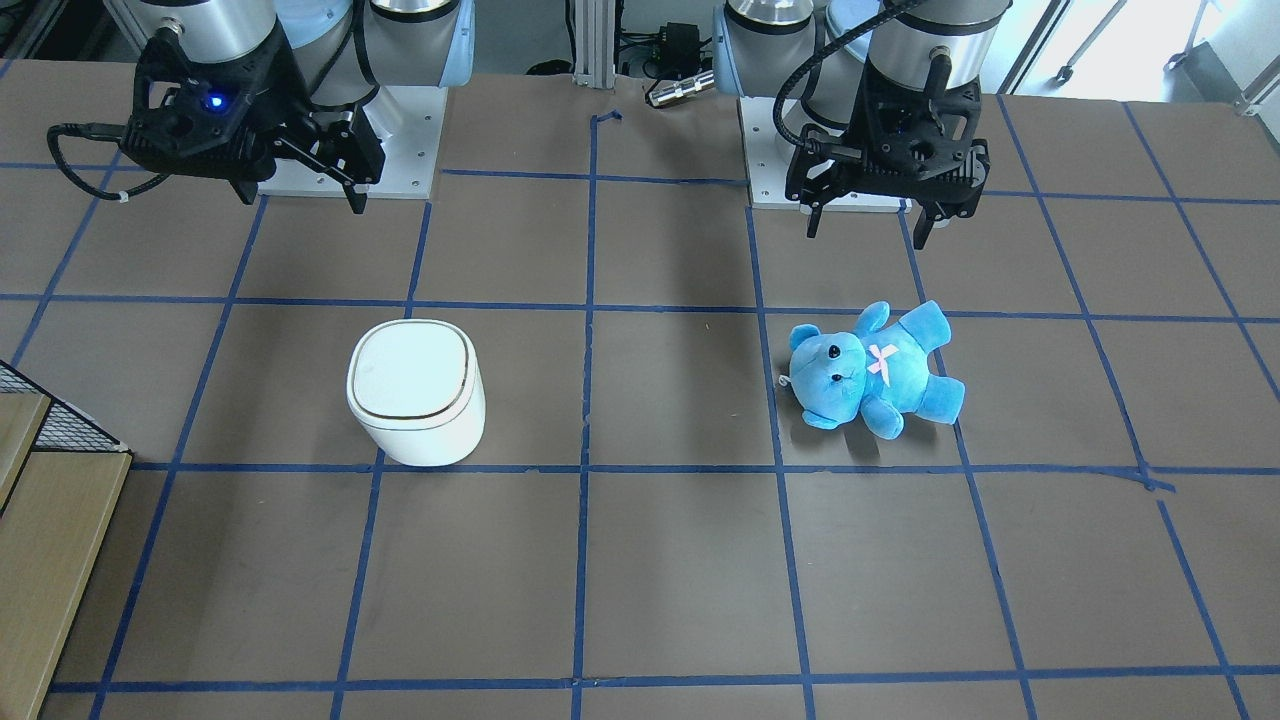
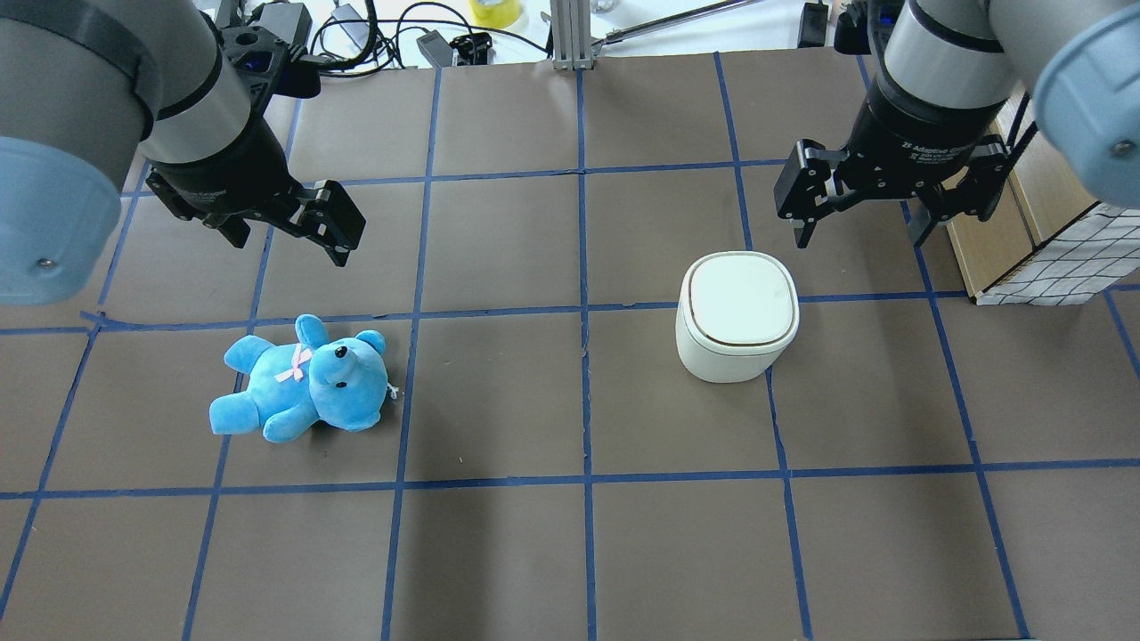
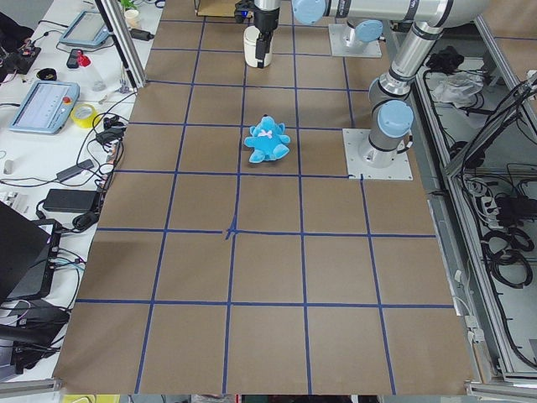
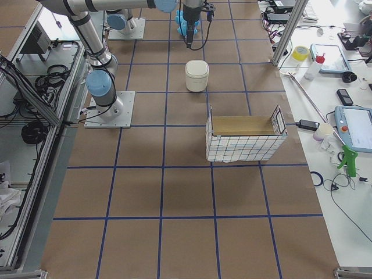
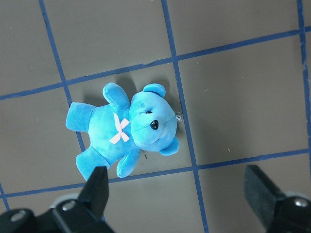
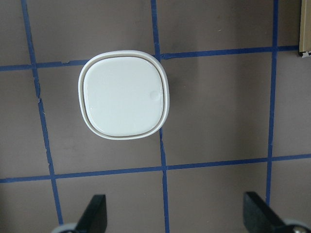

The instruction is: Open trash can with right arm

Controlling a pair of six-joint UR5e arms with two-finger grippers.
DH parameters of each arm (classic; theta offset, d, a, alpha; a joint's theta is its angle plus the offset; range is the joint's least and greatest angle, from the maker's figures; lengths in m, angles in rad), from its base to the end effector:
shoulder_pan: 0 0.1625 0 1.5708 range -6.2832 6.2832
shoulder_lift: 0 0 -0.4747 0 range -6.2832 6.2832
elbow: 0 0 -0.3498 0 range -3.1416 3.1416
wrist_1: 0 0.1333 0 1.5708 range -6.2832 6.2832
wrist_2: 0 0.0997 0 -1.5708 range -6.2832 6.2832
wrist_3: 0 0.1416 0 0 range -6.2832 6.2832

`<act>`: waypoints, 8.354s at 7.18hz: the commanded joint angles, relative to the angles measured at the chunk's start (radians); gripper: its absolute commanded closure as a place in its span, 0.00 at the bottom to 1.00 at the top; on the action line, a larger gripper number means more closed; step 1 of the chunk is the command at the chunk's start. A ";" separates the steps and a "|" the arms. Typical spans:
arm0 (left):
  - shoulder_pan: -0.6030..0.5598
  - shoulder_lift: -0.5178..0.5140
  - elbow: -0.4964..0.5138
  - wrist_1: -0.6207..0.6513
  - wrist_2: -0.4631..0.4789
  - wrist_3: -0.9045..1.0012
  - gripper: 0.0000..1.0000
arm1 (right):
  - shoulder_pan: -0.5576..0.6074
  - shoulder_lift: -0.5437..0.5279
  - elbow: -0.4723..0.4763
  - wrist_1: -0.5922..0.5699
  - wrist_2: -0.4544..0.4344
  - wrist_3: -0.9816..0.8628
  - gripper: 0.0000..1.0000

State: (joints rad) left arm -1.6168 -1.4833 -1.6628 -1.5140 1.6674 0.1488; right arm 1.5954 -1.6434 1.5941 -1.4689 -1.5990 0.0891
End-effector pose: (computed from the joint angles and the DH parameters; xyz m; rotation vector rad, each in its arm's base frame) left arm -0.1386 -0.4093 0.4983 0.2920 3.0276 -0.0719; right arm 0.1393 -0.4038 0.5066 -0.0991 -3.1079 -0.0792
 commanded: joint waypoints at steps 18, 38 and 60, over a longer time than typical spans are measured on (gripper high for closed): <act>0.000 0.000 0.000 0.000 0.000 0.000 0.00 | 0.006 0.062 0.010 -0.053 0.014 0.001 0.97; 0.000 0.000 0.000 0.000 0.000 0.000 0.00 | 0.005 0.258 0.205 -0.315 0.024 -0.014 1.00; 0.000 0.000 0.000 0.000 0.000 0.000 0.00 | 0.000 0.053 -0.045 -0.057 0.033 0.003 0.00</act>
State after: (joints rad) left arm -1.6168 -1.4834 -1.6628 -1.5140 1.6674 0.1488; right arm 1.5953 -1.5918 1.5476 -1.5287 -1.5612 0.0928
